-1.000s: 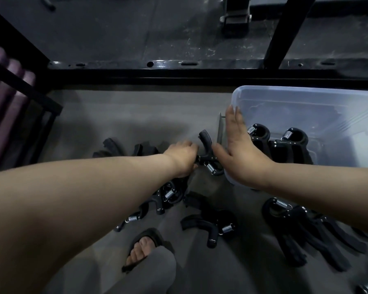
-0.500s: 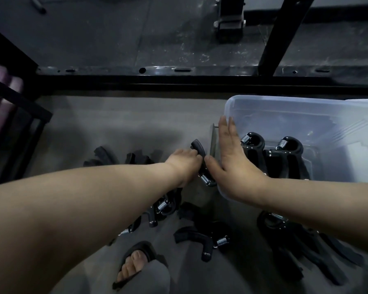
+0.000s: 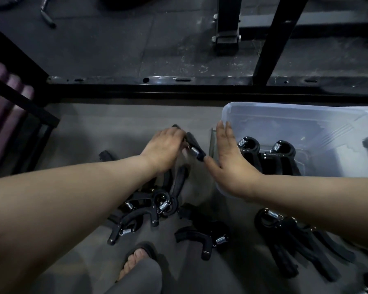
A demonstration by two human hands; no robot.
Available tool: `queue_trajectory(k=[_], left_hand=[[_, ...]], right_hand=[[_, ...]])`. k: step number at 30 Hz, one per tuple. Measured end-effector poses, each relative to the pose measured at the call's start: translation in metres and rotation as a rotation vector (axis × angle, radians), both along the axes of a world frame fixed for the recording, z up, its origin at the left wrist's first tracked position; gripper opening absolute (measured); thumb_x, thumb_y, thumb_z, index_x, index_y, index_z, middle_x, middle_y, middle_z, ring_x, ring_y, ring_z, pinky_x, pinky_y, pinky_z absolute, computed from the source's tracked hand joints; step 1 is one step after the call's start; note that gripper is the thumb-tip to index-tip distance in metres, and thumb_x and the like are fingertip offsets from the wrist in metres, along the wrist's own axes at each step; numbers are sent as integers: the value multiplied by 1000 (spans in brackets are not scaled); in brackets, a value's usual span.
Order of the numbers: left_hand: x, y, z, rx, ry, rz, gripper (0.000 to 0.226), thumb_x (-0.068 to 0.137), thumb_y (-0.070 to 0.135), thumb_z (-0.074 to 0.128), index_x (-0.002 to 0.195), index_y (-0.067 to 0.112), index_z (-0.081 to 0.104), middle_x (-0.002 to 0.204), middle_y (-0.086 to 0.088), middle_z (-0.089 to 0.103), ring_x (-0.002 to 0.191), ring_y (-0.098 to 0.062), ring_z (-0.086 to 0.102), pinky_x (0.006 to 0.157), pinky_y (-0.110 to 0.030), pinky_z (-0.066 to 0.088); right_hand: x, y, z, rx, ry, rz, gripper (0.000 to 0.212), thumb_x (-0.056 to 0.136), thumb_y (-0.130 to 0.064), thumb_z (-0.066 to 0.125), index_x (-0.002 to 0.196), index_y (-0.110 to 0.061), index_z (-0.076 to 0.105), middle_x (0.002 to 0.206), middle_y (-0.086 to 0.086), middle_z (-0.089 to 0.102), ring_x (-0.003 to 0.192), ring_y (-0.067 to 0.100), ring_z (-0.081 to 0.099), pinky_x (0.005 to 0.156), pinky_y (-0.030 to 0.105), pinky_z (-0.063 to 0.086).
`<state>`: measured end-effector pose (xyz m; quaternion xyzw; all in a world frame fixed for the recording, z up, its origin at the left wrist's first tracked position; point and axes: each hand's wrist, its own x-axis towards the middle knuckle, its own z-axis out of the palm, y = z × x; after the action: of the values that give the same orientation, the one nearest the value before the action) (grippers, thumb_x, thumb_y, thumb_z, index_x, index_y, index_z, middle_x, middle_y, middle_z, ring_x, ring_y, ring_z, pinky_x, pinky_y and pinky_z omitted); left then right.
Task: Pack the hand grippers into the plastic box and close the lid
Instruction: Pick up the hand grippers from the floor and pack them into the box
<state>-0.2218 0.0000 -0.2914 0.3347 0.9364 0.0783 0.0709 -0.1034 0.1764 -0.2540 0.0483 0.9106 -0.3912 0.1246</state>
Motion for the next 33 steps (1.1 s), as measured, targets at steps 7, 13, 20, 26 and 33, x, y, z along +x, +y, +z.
queue_trajectory(k=[7, 13, 20, 26, 33], left_hand=[[-18, 14, 51, 571, -61, 886, 49, 103, 43, 28, 110, 2, 53, 114, -26, 60, 108, -43, 55, 86, -43, 40], [-17, 41, 94, 862, -74, 1155, 57, 106, 35, 21, 115, -6, 59, 120, -23, 62, 112, -39, 56, 86, -32, 42], [21, 77, 98, 808, -484, 895, 49, 101, 31, 29, 133, -3, 42, 132, -25, 49, 118, -37, 52, 68, -24, 42], [40, 105, 87, 853, -666, 893, 62, 96, 53, 29, 118, 2, 58, 115, -17, 64, 104, -36, 62, 92, -43, 52], [62, 108, 84, 665, -232, 286, 35, 101, 30, 33, 107, 9, 60, 98, -4, 60, 93, -21, 57, 89, -42, 47]], right_hand=[[-2, 17, 6, 28, -29, 93, 88, 98, -44, 46, 152, -25, -20, 159, 1, -29, 147, 13, -20, 113, 24, -2], [-7, 33, 27, 0, -132, 110, 75, 99, -42, 44, 156, -26, -1, 164, 0, -9, 150, 13, -4, 116, 22, 4], [3, 44, 58, -595, -44, -348, 28, 99, -9, 38, 111, -4, 62, 98, 19, 71, 82, 25, 70, 70, 31, 53], [19, 68, 68, -425, -119, -259, 37, 97, -47, 48, 111, -13, 54, 98, 23, 69, 71, 33, 69, 55, 37, 54], [19, 98, 59, -54, -221, -319, 18, 99, -22, 41, 105, -5, 42, 89, 27, 67, 51, 32, 64, 39, 31, 49]])
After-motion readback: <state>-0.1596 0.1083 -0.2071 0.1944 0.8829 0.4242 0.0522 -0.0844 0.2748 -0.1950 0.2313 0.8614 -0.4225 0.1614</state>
